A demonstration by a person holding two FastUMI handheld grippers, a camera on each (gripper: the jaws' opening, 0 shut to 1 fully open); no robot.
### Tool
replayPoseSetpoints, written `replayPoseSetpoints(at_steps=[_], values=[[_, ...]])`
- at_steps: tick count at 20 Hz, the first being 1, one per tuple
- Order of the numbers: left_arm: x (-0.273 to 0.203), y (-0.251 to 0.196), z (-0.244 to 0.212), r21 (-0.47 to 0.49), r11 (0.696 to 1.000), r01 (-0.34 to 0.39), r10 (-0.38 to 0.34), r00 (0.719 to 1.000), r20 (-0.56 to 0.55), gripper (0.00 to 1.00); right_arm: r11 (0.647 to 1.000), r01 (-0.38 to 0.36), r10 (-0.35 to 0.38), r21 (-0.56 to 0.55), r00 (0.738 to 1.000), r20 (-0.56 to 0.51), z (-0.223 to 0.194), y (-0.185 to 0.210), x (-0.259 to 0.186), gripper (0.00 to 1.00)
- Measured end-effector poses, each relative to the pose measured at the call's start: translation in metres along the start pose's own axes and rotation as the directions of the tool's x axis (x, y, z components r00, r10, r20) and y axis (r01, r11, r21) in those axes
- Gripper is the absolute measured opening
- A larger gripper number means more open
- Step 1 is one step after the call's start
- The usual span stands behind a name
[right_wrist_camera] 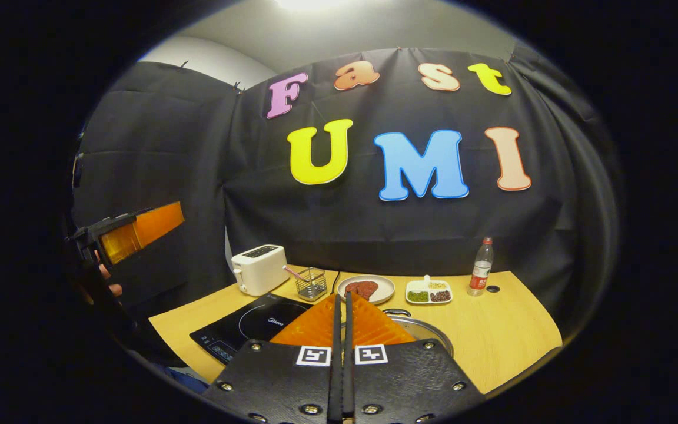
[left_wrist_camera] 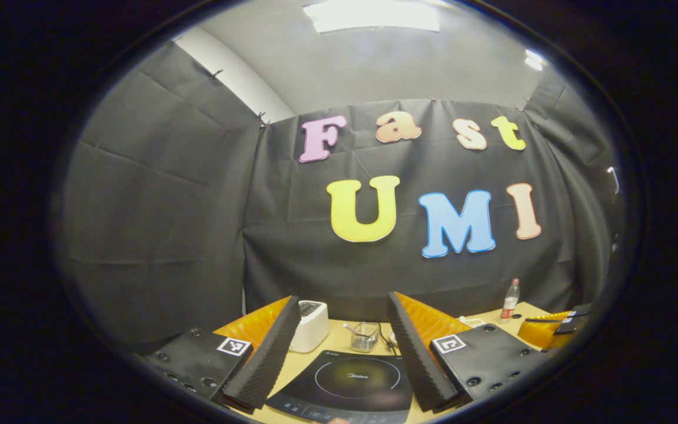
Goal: First push the handle of the pot to place it horizontally, then grasp the pot with both hands and set it on the induction cooktop.
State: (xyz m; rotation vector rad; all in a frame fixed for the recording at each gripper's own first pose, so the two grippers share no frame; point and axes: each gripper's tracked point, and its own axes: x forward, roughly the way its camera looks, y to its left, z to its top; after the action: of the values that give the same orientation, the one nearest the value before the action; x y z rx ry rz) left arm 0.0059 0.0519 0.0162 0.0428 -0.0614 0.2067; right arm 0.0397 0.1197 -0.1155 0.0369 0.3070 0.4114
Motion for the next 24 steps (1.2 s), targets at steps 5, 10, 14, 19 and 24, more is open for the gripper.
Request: replayPoseSetpoints(at_steps=[5,10,14,19,24], values=[[0.006,0.014,-0.002,0.001,1.000,-0.017,0.017,1.000,-0.007,0.99,0.997,-0.082,0.081,-0.006,0.991,-0.107,-0.037,0.023,0.013,0.01],[0.008,0.023,-0.010,-0.003,1.000,-0.030,0.030,0.999,-0.016,0.99,0.989,-0.142,0.132,-0.037,0.969,-0.207,-0.073,0.040,0.018,0.01],[0.008,0.030,-0.017,-0.004,0.999,-0.039,0.039,0.999,-0.028,0.96,0.980,-0.195,0.174,-0.045,0.941,-0.290,-0.105,0.052,0.017,0.01],[0.004,0.037,-0.020,0.000,0.999,-0.051,0.051,0.998,-0.035,0.94,0.977,-0.215,0.191,-0.016,0.899,-0.394,-0.144,0.056,0.011,0.01],[0.000,0.034,-0.023,-0.003,0.999,-0.050,0.050,0.998,-0.039,0.96,0.979,-0.205,0.181,0.004,0.853,-0.490,-0.181,0.049,0.004,0.01]])
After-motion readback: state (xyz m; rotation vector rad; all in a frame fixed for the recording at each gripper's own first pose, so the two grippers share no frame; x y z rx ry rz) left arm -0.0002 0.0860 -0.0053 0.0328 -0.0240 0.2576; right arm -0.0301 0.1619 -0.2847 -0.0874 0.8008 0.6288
